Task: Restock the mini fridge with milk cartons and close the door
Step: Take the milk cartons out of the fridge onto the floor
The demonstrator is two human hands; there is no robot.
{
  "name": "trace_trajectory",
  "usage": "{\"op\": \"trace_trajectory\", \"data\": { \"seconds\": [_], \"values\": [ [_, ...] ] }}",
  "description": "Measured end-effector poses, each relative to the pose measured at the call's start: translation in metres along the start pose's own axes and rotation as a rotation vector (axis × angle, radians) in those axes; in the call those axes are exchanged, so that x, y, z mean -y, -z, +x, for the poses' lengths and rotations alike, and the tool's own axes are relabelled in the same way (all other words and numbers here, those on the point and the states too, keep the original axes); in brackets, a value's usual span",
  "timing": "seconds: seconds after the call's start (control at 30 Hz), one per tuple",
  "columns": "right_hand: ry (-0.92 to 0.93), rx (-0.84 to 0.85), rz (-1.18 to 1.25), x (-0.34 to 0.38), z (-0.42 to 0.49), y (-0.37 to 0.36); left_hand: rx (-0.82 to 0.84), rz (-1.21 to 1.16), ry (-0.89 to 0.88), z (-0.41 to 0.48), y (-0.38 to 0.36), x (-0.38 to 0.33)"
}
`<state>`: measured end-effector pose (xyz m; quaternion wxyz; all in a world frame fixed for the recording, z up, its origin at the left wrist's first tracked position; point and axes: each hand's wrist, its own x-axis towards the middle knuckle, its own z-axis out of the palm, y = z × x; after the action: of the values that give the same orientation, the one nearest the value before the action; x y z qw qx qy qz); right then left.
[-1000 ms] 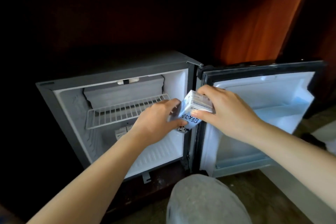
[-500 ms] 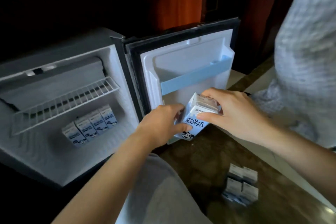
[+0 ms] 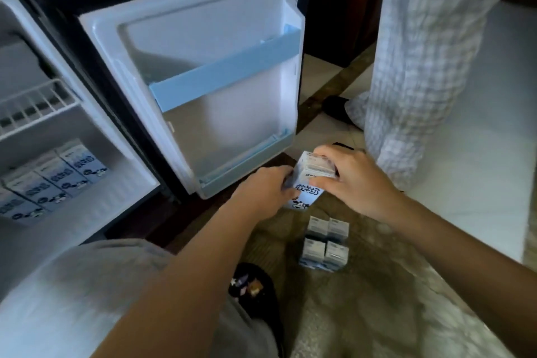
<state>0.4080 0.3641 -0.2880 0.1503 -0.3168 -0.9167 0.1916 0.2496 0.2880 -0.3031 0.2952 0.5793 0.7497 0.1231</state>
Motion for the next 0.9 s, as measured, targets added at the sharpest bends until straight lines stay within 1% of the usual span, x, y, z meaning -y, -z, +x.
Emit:
{"op": "trace_trajectory", "data": {
  "seconds": [0.27, 0.37, 0.5, 0.6, 0.8, 0.9],
  "values": [
    [-0.093, 0.029, -0.104, -0.067, 0.000, -0.039, 0.065, -0.221, 0.028, 0.042, -0.057, -0.004],
    [-0.109, 0.063, -0.116, -0.085, 0.006, -0.055, 0.114, -0.299, 0.044, 0.056, -0.082, 0.000],
    [-0.123, 0.110, -0.148, -0.106, 0.014, -0.074, 0.129, -0.438, 0.075, 0.073, -0.106, 0.006],
    [-0.150, 0.168, -0.141, -0.120, 0.018, -0.090, 0.158, -0.438, 0.117, 0.084, -0.125, 0.012],
    [-0.200, 0.353, -0.155, -0.147, 0.023, -0.122, 0.249, -0.406, 0.202, 0.105, -0.163, 0.028],
    [-0.249, 0.416, -0.155, -0.161, 0.022, -0.136, 0.254, -0.358, 0.220, 0.113, -0.173, 0.031]
  ]
}}
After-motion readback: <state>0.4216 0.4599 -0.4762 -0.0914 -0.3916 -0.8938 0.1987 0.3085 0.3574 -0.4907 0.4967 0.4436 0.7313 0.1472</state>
